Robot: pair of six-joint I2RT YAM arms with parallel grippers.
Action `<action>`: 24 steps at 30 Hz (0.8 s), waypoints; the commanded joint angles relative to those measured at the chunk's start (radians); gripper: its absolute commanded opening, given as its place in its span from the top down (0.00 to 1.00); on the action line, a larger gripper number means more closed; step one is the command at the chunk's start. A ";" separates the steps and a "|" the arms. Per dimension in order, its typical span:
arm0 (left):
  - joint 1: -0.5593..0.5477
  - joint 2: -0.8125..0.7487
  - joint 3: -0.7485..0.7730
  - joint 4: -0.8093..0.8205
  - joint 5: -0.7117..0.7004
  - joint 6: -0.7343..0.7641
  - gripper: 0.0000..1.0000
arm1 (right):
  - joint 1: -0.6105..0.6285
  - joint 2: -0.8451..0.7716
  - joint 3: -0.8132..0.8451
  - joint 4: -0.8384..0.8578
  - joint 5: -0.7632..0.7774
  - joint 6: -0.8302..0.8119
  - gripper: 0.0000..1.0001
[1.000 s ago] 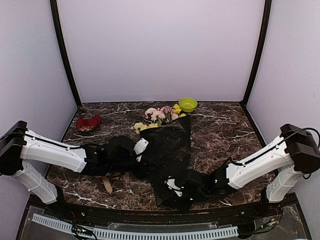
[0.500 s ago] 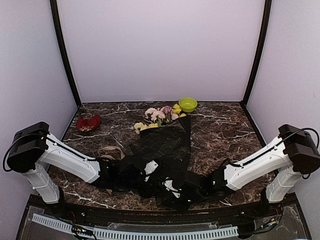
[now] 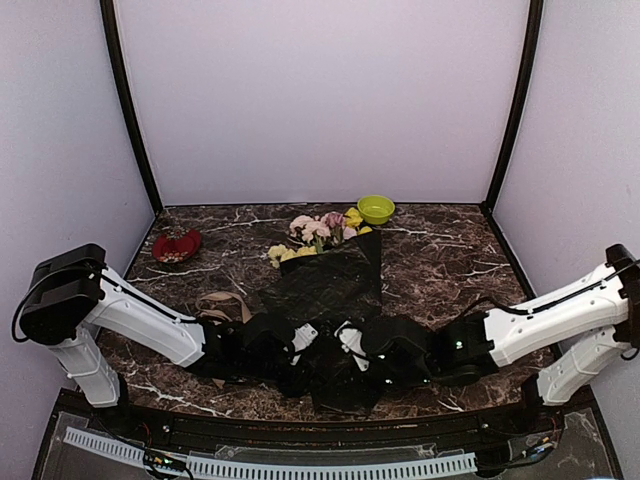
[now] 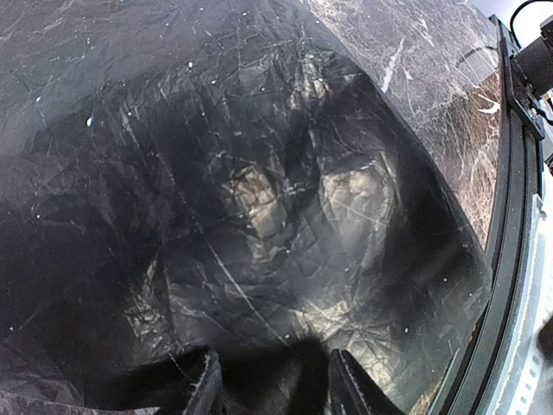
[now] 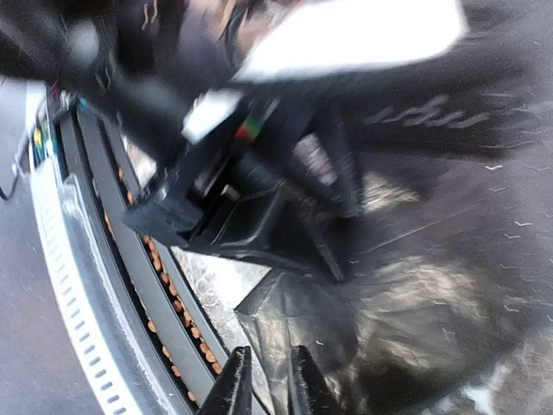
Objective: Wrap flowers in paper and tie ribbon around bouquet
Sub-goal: Pass from the right arm to the left
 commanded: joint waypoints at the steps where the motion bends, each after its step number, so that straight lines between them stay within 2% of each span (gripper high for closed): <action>1: -0.004 0.039 -0.035 -0.109 0.010 -0.002 0.57 | -0.060 -0.153 -0.037 -0.062 0.138 0.180 0.76; 3: -0.004 0.033 -0.039 -0.110 0.006 0.000 0.57 | -0.140 -0.245 -0.100 -0.075 0.131 0.315 0.64; 5: -0.004 0.027 -0.046 -0.101 0.004 -0.003 0.57 | -0.209 -0.312 -0.204 -0.028 0.054 0.426 0.51; 9: -0.004 0.020 -0.051 -0.088 0.006 -0.005 0.57 | -0.314 -0.389 -0.356 0.123 -0.089 0.590 0.36; 13: -0.005 0.020 -0.052 -0.082 0.009 -0.007 0.57 | -0.373 -0.378 -0.425 0.254 -0.196 0.626 0.29; 18: -0.004 0.017 -0.057 -0.080 0.008 -0.004 0.57 | -0.391 -0.267 -0.447 0.409 -0.259 0.631 0.26; 19: -0.004 0.016 -0.059 -0.081 0.006 -0.002 0.57 | -0.391 -0.240 -0.448 0.431 -0.309 0.629 0.22; 24: -0.004 0.011 -0.070 -0.080 0.000 -0.006 0.57 | -0.394 -0.107 -0.449 0.527 -0.385 0.633 0.25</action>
